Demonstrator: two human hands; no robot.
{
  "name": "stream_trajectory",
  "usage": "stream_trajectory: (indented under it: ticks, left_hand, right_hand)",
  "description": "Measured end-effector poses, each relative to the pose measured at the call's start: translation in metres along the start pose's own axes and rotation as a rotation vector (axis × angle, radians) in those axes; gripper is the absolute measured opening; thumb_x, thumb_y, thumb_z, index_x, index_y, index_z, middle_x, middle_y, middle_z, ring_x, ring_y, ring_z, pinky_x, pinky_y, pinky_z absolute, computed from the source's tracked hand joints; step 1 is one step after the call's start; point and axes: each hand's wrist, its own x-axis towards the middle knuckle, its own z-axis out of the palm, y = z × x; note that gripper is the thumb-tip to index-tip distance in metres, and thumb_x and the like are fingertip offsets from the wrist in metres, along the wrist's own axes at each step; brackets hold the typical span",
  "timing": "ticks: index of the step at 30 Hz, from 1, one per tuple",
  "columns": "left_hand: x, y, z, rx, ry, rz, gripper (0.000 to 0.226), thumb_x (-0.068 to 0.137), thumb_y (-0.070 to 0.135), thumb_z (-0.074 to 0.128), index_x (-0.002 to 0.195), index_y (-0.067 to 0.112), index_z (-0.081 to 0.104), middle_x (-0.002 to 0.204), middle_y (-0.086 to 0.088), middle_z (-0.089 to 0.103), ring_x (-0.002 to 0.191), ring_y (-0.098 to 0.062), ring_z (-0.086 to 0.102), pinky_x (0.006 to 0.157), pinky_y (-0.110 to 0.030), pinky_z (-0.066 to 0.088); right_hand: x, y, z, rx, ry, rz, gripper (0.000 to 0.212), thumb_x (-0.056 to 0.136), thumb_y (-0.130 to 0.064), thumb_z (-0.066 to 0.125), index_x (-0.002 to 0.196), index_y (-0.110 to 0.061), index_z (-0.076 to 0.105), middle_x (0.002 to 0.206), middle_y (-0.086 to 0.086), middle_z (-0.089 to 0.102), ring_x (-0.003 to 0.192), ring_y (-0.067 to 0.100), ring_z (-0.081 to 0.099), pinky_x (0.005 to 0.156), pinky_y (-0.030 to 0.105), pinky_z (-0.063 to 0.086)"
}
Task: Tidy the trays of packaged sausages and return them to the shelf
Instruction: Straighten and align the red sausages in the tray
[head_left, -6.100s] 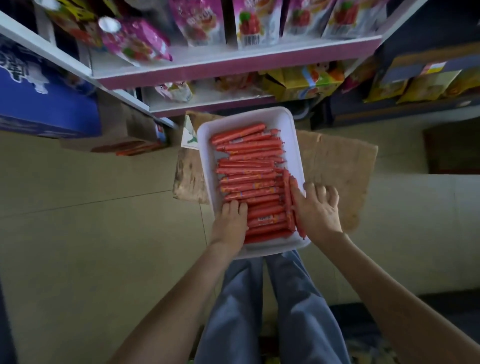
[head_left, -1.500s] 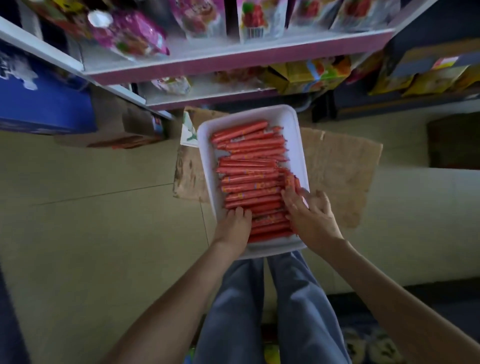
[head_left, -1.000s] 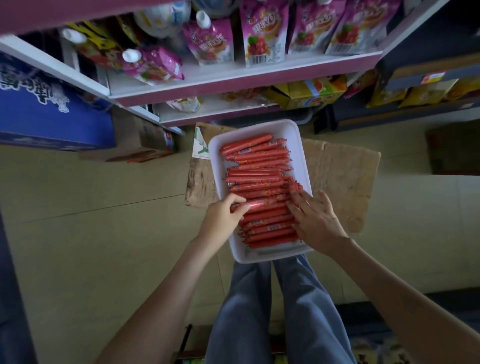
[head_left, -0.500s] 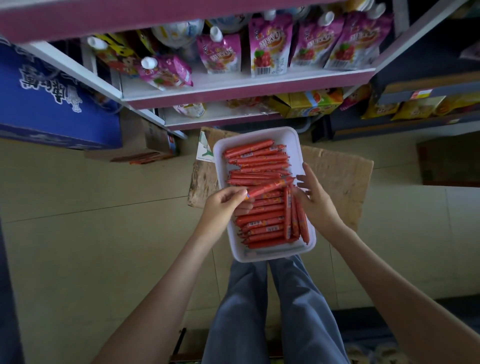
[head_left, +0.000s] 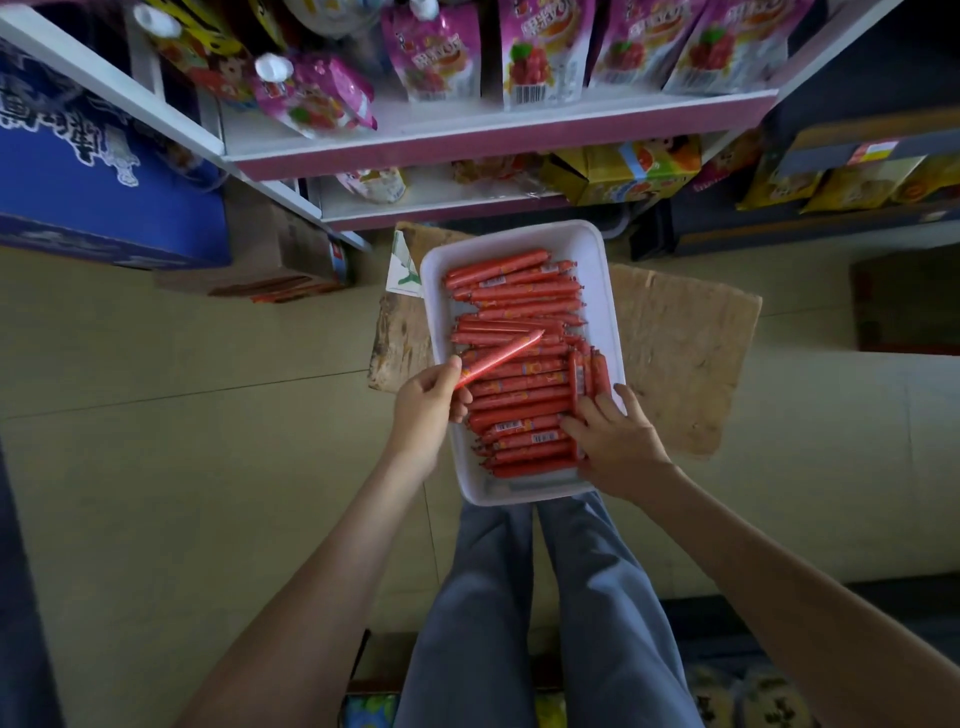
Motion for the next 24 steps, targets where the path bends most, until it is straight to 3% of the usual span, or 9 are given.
stream_trajectory:
  ticks: [2, 6, 10, 13, 15, 17, 19, 21, 24]
  left_hand:
    - [0.000, -0.005, 0.000, -0.001, 0.007, 0.004, 0.029, 0.096, 0.024, 0.053, 0.072, 0.009, 0.060, 0.057, 0.001, 0.057, 0.045, -0.006, 0.049, 0.047, -0.016, 0.042]
    - [0.001, -0.006, 0.000, -0.054, 0.018, 0.023, 0.026, 0.097, 0.022, 0.053, 0.075, 0.009, 0.061, 0.058, 0.000, 0.057, 0.046, -0.006, 0.050, 0.048, -0.015, 0.043]
    - [0.007, -0.002, 0.001, -0.093, 0.016, 0.068, 0.025, 0.097, 0.020, 0.052, 0.077, 0.009, 0.061, 0.061, -0.001, 0.058, 0.049, -0.006, 0.052, 0.050, -0.015, 0.045]
    - [0.013, 0.003, 0.002, -0.130, -0.005, 0.071, 0.023, 0.097, 0.020, 0.053, 0.078, 0.010, 0.062, 0.065, -0.001, 0.061, 0.055, -0.007, 0.055, 0.055, -0.016, 0.048]
    - [0.015, 0.006, 0.003, -0.175, -0.028, 0.060, 0.018, 0.096, 0.017, 0.054, 0.083, 0.011, 0.064, 0.068, -0.001, 0.063, 0.059, -0.008, 0.058, 0.060, -0.017, 0.050]
    - [0.014, 0.010, 0.003, -0.224, -0.062, 0.056, 0.014, 0.095, 0.015, 0.055, 0.088, 0.011, 0.065, 0.071, -0.002, 0.065, 0.062, -0.008, 0.060, 0.066, -0.018, 0.053]
    - [0.011, 0.014, 0.001, -0.236, -0.107, 0.056, 0.013, 0.095, 0.015, 0.054, 0.093, 0.011, 0.066, 0.075, -0.003, 0.066, 0.064, -0.009, 0.062, 0.069, -0.019, 0.054]
    - [0.003, 0.024, -0.001, -0.222, -0.149, 0.042, 0.014, 0.096, 0.015, 0.053, 0.092, 0.011, 0.066, 0.073, -0.003, 0.066, 0.063, -0.009, 0.061, 0.066, -0.018, 0.053]
    - [-0.021, 0.051, -0.006, -0.165, -0.257, 0.016, 0.022, 0.097, 0.018, 0.051, 0.084, 0.007, 0.064, 0.064, -0.002, 0.062, 0.056, -0.008, 0.055, 0.057, -0.016, 0.048]
  right_hand:
    - [0.000, -0.002, 0.006, -0.017, 0.097, 0.013, 0.048, 0.050, -0.028, 0.077, 0.096, -0.019, 0.066, 0.111, 0.012, 0.063, 0.107, 0.032, 0.060, 0.107, 0.052, 0.031]
    - [0.008, 0.004, 0.009, -0.008, 0.274, 0.083, 0.036, 0.080, -0.022, 0.065, 0.115, -0.012, 0.061, 0.128, 0.017, 0.058, 0.121, 0.031, 0.055, 0.107, 0.053, 0.032]
    - [0.025, 0.024, -0.003, -0.009, 0.355, 0.142, 0.059, 0.070, -0.018, 0.078, 0.124, 0.000, 0.060, 0.126, 0.016, 0.061, 0.121, 0.030, 0.056, 0.108, 0.057, 0.023]
    - [0.041, 0.035, -0.015, -0.055, 0.297, 0.173, 0.062, 0.070, -0.016, 0.079, 0.126, 0.001, 0.058, 0.129, 0.015, 0.060, 0.125, 0.027, 0.053, 0.108, 0.057, 0.013]
    - [0.049, 0.038, -0.025, -0.106, 0.215, 0.192, 0.064, 0.081, -0.021, 0.068, 0.138, -0.001, 0.046, 0.142, 0.012, 0.048, 0.137, 0.024, 0.039, 0.112, 0.056, -0.010]
    - [0.054, 0.038, -0.030, -0.125, 0.133, 0.184, 0.063, 0.095, -0.025, 0.045, 0.150, -0.005, 0.021, 0.157, 0.008, 0.022, 0.147, 0.021, 0.011, 0.100, 0.049, -0.036]
    - [0.054, 0.037, -0.038, 0.108, 0.197, 0.180, 0.064, 0.097, -0.024, 0.040, 0.152, -0.010, 0.011, 0.160, 0.007, 0.015, 0.148, 0.021, 0.005, 0.105, 0.046, -0.029]
    - [0.047, 0.033, -0.059, 0.545, 0.292, 0.213, 0.065, 0.098, -0.026, 0.044, 0.153, -0.021, 0.009, 0.158, 0.003, 0.019, 0.144, 0.020, 0.013, 0.115, 0.045, -0.002]
    - [0.024, 0.031, -0.111, 1.191, 0.304, 0.279, 0.057, 0.099, -0.021, 0.049, 0.148, -0.036, 0.024, 0.145, -0.001, 0.041, 0.128, 0.011, 0.040, 0.104, 0.028, 0.034]
